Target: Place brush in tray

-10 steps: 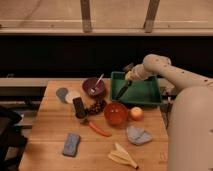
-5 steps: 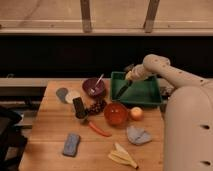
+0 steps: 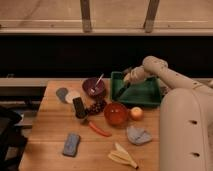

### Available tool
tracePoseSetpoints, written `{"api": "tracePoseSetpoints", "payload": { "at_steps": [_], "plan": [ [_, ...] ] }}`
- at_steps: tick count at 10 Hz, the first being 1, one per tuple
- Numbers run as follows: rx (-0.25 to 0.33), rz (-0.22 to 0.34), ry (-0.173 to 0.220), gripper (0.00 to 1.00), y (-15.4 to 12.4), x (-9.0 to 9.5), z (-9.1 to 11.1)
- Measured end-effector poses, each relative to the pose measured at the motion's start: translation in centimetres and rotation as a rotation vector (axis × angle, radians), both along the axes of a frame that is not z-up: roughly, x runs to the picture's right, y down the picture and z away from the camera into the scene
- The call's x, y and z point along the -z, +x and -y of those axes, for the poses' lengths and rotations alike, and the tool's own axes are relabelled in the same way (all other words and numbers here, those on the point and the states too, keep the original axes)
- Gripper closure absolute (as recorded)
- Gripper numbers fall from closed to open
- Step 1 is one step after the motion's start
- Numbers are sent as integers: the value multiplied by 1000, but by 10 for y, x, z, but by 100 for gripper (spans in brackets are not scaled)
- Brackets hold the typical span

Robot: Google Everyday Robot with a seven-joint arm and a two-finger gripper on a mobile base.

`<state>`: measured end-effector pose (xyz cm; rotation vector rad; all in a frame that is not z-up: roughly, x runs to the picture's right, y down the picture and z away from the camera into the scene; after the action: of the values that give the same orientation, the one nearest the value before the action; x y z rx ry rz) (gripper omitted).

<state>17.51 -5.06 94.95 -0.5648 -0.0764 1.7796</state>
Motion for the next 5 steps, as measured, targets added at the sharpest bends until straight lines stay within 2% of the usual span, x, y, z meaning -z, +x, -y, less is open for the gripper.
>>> {"api": "tracePoseSetpoints", "payload": {
  "at_steps": [3, 5],
  "plan": [
    [-17, 21, -19, 25, -3, -6, -6],
    [-28, 26, -25, 22, 0, -5, -8]
  ]
}}
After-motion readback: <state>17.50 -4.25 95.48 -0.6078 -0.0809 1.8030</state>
